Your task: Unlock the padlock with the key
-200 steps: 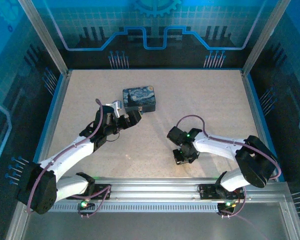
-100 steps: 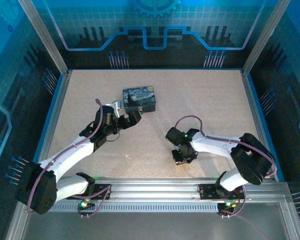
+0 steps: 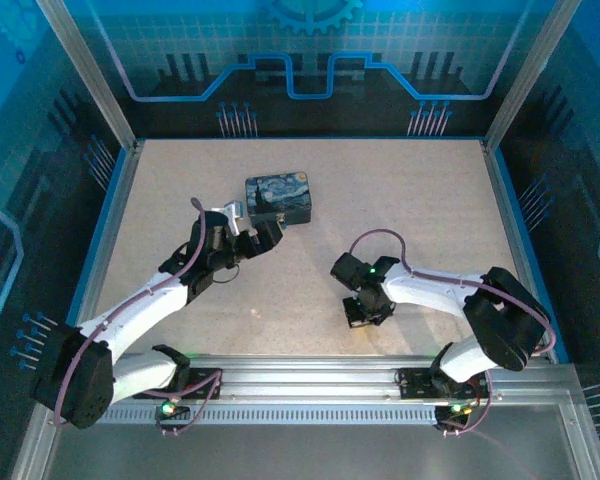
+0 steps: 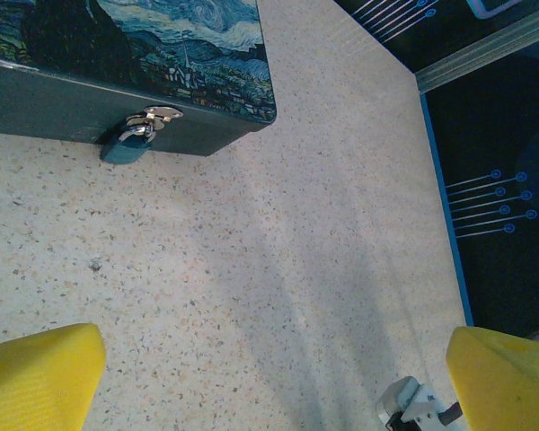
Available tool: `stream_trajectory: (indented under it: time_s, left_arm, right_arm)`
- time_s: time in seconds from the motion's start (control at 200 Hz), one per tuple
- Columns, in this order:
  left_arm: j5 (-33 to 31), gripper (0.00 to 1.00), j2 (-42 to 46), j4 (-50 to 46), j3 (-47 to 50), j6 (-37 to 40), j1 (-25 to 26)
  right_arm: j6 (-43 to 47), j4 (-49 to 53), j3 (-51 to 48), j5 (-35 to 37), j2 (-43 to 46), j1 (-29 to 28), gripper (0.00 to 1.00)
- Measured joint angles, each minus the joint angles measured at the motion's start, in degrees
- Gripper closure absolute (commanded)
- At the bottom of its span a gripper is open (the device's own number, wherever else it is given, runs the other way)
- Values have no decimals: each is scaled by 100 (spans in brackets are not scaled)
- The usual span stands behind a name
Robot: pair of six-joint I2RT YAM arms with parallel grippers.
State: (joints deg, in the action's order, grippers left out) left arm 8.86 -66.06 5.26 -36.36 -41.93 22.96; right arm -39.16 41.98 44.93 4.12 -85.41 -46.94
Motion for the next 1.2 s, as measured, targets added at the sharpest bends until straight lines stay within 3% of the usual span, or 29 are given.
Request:
stream_trajectory:
  time_s: [0.315, 0.645, 0.785, 1.201]
  left_arm:
    - [50, 1, 0, -476, -260, -181, 4]
    - [562, 3, 7, -765, -472, -1036, 9]
    - [831, 8, 7, -763, -498, -1421, 31]
    - [968, 20, -389, -758, -1091, -1788, 831]
  right_arm:
    - [413, -2, 44, 385, 472, -4, 100]
    - [1246, -675, 170, 662, 1523, -4, 100]
    - [1746, -1082, 195, 732, 1902, -4, 100]
    - [3110, -1637, 824, 1421, 1906, -400, 100]
